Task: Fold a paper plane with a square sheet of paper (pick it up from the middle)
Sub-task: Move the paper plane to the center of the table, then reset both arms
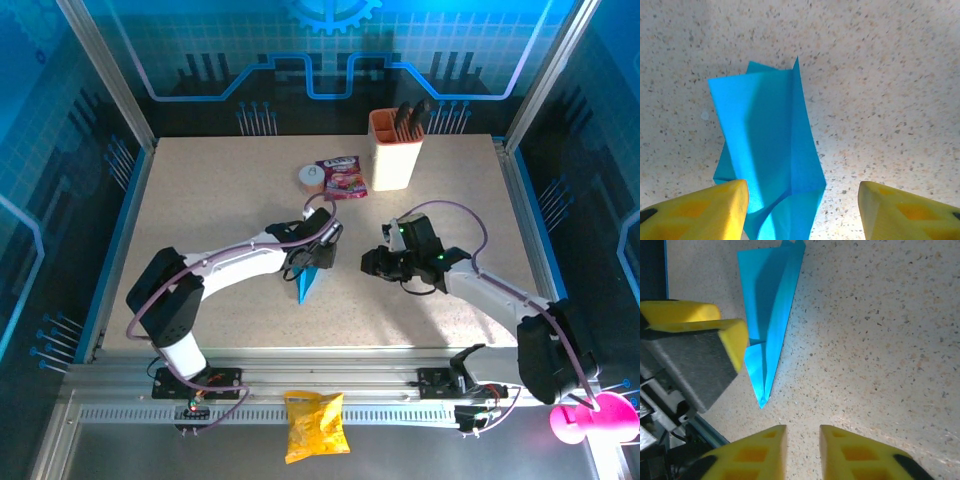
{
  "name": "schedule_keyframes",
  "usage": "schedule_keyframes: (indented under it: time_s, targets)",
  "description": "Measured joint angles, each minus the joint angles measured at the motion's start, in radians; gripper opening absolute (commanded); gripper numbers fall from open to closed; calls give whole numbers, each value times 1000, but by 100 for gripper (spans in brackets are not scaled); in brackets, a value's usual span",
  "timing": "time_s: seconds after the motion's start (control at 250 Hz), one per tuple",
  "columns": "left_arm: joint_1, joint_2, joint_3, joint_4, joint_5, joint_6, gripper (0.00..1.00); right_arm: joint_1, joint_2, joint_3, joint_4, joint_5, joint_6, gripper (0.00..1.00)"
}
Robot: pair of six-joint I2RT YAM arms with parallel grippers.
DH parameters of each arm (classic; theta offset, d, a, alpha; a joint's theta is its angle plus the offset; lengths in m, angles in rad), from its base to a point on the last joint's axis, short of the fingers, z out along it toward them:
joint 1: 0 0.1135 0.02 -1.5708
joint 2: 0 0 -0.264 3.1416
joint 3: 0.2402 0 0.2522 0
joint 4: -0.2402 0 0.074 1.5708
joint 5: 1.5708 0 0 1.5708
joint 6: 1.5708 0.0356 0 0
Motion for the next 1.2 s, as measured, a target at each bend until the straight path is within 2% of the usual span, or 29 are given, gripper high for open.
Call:
schedule_keyframes:
  time_s: [0.212,0.288,0.36,0.379,0.395,0.559,0.691,0.791,0.867,0.943,1.027,1.198]
  targets:
    - [2,-66,25,-43,-5,22,67,-11,-35,34,-60,24,-30,62]
    - [12,-111,27,-47,-5,21,81,-26,-57,60,-100,50,-48,72]
    - [40,-169,20,-46,-12,22,95,-42,-84,100,-156,127,-76,82]
    - [56,-194,11,-40,-16,20,99,-47,-93,112,-172,159,-90,90]
    - [71,-216,3,-37,-22,26,100,-48,-100,120,-182,189,-93,100]
    - [283,-415,-126,61,-82,58,100,-98,-186,148,-199,484,-224,99]
    - [472,-527,-362,305,-140,195,100,-223,-169,126,-122,624,-355,99]
    - [549,-515,-534,494,-166,293,100,-294,-140,35,-2,724,-448,99]
    - [584,-435,-617,647,-177,341,100,-317,-99,-53,112,774,-513,99]
    - [604,-332,-682,836,-187,389,100,-339,-32,-144,272,783,-572,99]
    - [625,-231,-756,1050,-174,418,100,-373,40,-240,454,735,-622,99]
    - [685,-169,-804,1246,-41,442,100,-438,183,-307,809,553,-673,99]
